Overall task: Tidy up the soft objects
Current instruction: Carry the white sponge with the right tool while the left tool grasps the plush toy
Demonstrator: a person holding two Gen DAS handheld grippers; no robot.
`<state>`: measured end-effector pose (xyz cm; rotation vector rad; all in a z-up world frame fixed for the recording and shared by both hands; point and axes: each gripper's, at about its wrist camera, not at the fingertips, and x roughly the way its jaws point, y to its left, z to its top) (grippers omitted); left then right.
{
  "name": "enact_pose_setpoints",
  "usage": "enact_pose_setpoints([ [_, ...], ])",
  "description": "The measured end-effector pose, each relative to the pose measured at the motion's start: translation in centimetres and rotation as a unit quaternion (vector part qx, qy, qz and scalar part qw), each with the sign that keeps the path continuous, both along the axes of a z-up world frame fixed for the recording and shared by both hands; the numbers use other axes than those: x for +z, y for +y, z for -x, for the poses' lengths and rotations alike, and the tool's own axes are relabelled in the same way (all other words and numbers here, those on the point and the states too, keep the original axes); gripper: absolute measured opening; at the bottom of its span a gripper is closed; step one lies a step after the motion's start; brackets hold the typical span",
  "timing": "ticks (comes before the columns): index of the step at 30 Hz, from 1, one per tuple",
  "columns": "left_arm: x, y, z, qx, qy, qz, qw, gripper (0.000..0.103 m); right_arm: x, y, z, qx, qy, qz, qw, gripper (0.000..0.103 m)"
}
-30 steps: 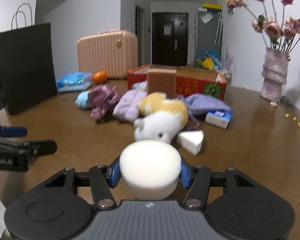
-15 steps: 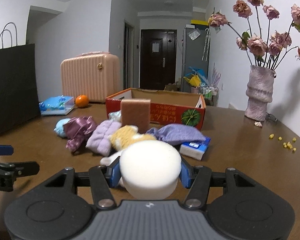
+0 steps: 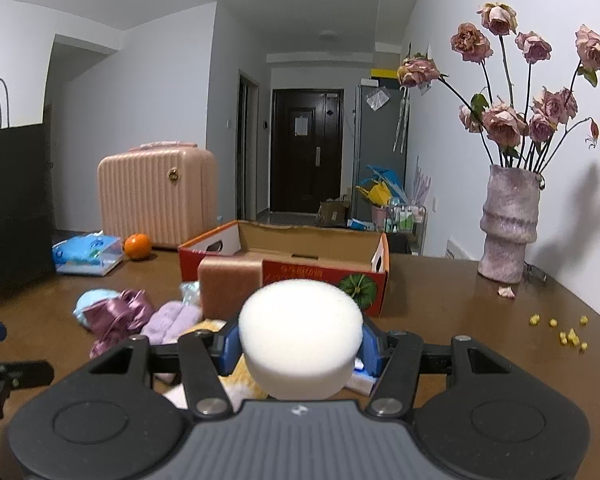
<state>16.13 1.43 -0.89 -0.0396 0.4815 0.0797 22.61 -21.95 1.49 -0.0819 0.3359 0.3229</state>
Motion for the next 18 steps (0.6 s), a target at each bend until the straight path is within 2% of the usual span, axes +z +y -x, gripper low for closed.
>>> enact_pose_setpoints([
  [12, -0.3, -1.9, -2.9, -0.009, 0.010, -0.008, 0.9999, 0.103, -1.7, -1.9, -2.8, -0.017, 0.003, -0.043, 0.999, 0.056],
  [18, 0.2, -3.4, -4.2, -0.041, 0.014, -0.017, 0.9989, 0.103, -2.0, -2.3, -2.7, -0.023, 0.003, -0.048, 0.999, 0.056],
])
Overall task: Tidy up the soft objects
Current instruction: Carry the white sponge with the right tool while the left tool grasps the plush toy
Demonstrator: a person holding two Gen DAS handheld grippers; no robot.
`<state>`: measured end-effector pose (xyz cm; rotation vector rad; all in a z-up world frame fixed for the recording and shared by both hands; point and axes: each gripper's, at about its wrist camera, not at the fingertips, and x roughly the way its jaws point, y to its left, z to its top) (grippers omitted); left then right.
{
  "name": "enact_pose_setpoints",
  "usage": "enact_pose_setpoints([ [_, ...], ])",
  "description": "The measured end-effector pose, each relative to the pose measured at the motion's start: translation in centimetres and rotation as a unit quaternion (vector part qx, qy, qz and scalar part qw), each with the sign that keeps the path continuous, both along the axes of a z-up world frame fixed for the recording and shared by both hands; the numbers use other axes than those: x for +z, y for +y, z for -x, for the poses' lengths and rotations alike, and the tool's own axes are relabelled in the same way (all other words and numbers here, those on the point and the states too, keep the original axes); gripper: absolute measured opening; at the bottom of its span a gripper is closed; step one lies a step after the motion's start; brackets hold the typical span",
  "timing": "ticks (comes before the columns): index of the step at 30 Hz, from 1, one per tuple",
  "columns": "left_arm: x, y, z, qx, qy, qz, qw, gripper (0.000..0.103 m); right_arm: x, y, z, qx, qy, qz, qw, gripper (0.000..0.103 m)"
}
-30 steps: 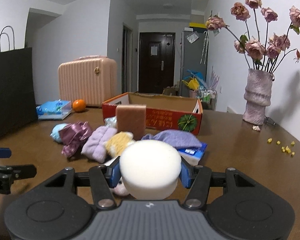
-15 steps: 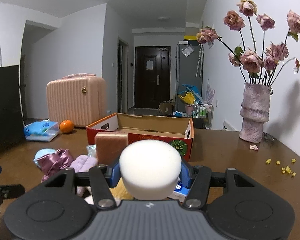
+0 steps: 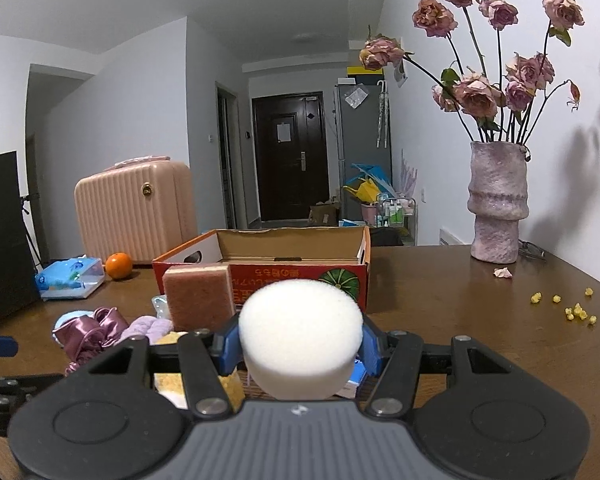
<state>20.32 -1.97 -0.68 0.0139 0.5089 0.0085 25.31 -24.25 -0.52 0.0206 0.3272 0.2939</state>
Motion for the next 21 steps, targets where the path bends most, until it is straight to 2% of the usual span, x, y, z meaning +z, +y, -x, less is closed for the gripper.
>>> enact_pose_setpoints([
  [9, 0.1, -3.8, -3.9, -0.058, 0.033, -0.017, 0.9976, 0.103, -0.2, -0.1, 0.3, -0.014, -0.001, 0.005, 1.000, 0.056],
  [14, -0.9, -5.7, -5.7, -0.068, 0.058, -0.022, 0.9958, 0.103, -0.3, -0.5, 0.4, -0.023, 0.002, 0.007, 1.000, 0.057],
  [21, -1.8, -7.1, -7.0, -0.071, 0.071, -0.026, 0.9946, 0.099, -0.5, -1.0, 0.3, -0.037, 0.008, 0.009, 0.999, 0.057],
])
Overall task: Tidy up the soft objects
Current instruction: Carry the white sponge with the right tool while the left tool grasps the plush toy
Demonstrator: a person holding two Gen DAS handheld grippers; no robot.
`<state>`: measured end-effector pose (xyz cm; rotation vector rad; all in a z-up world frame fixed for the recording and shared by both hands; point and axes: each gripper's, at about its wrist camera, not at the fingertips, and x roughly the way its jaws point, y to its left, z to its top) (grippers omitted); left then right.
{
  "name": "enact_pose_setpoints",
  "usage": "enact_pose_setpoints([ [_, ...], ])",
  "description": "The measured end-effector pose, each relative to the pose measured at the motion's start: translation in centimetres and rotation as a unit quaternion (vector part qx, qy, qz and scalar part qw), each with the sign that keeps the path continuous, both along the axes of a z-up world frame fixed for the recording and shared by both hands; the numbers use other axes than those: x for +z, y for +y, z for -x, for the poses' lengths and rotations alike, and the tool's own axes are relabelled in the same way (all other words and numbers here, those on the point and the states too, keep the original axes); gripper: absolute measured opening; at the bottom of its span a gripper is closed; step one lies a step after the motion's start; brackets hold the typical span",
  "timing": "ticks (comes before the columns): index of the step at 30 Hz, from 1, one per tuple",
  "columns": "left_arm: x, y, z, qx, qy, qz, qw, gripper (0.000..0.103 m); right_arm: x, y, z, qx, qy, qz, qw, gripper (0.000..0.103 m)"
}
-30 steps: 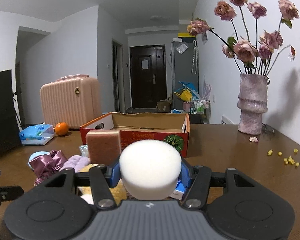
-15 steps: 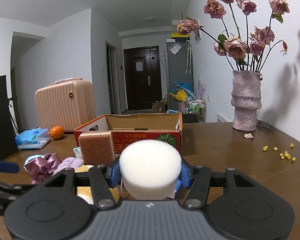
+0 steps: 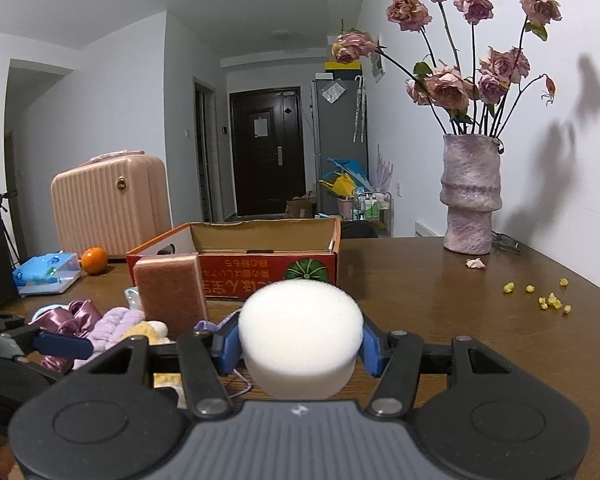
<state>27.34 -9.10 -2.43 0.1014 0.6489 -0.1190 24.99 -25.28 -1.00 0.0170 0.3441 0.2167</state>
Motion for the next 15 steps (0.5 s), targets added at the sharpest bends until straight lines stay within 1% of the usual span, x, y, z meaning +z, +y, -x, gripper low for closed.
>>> enact_pose_setpoints([
  [2, -0.3, -0.3, -0.4, 0.001, 0.006, -0.001, 1.0000, 0.094, 0.0, -0.1, 0.0, -0.002, 0.000, 0.000, 1.000, 0.057],
  [4, -0.7, -0.5, -0.9, 0.001, 0.016, -0.003, 0.9999, 0.085, 0.0, -0.1, 0.0, -0.003, 0.002, 0.002, 1.000, 0.057],
  [5, -0.9, -0.6, -1.1, 0.001, 0.021, -0.003, 0.9998, 0.083, -0.1, 0.0, 0.0, -0.003, 0.003, 0.002, 1.000, 0.057],
  [6, -1.1, -0.6, -1.3, 0.002, 0.027, -0.003, 0.9996, 0.079, -0.1, 0.0, 0.0, -0.003, 0.004, 0.002, 1.000, 0.057],
  [11, -2.0, -0.2, -1.9, 0.003, 0.041, 0.006, 0.9991, 0.072, -0.2, 0.0, -0.2, -0.004, 0.008, 0.005, 1.000, 0.057],
  [15, -2.6, -0.1, -2.2, -0.008, 0.050, 0.011, 0.9987, 0.058, -0.3, 0.1, -0.3, -0.004, 0.012, 0.008, 1.000, 0.057],
])
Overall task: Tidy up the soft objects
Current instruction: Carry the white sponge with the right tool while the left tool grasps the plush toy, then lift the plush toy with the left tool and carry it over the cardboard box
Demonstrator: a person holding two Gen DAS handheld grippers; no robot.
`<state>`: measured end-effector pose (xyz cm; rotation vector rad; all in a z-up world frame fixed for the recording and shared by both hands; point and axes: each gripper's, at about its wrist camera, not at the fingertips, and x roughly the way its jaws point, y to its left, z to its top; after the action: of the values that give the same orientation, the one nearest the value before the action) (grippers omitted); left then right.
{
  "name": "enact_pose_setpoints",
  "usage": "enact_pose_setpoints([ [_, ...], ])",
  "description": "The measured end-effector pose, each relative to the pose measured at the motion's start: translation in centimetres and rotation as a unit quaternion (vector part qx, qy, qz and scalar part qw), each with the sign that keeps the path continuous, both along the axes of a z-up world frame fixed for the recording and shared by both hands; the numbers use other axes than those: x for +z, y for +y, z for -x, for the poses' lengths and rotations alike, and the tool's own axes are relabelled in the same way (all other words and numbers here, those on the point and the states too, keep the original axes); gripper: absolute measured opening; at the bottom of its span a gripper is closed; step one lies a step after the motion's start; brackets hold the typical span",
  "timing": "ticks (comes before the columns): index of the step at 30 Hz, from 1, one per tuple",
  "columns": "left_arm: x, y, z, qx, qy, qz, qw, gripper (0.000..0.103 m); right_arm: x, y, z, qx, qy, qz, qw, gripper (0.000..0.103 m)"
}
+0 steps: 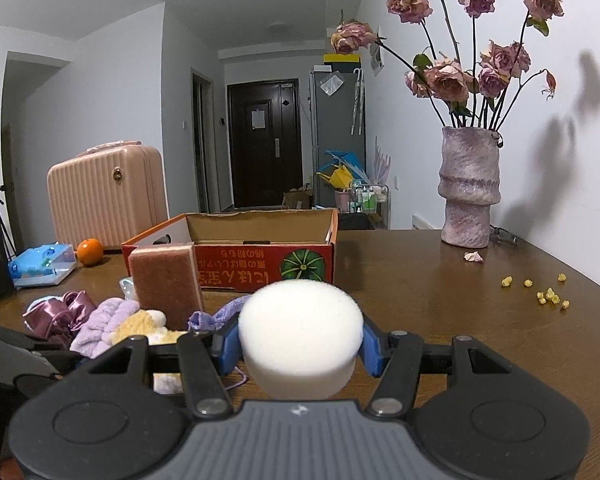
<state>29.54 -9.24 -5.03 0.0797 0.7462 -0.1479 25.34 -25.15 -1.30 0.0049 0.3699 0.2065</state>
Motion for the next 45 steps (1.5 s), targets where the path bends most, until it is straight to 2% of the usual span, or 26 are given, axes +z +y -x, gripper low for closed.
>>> enact_pose_setpoints([
  [2, -0.3, 0.1, -0.3, -0.003, 0.007, 0.006, 1.0000, 0.055, -0.1, 0.0, 0.0, 0.000, 0.002, 0.001, 1.000, 0.057],
  [10, -0.2, 0.3, -0.1, -0.004, -0.002, 0.015, 0.9999, 0.052, -0.2, 0.1, -0.1, 0.005, 0.002, 0.000, 1.000, 0.057],
  [25, 2.1, 1.0, 3.0, 0.007, -0.083, 0.019, 0.9964, 0.052, -0.7, 0.1, -0.7, 0.011, 0.006, -0.006, 1.000, 0.057],
  [40, 4.5, 2.8, 7.1, 0.039, -0.171, 0.030, 0.9841, 0.052, -0.4, 0.3, 0.1, 0.019, -0.030, -0.013, 0.999, 0.057],
  [45, 5.1, 3.5, 8.0, 0.041, -0.185, 0.030, 0.9813, 0.052, -0.3, 0.6, 0.5, 0.019, -0.041, -0.008, 0.999, 0.057],
])
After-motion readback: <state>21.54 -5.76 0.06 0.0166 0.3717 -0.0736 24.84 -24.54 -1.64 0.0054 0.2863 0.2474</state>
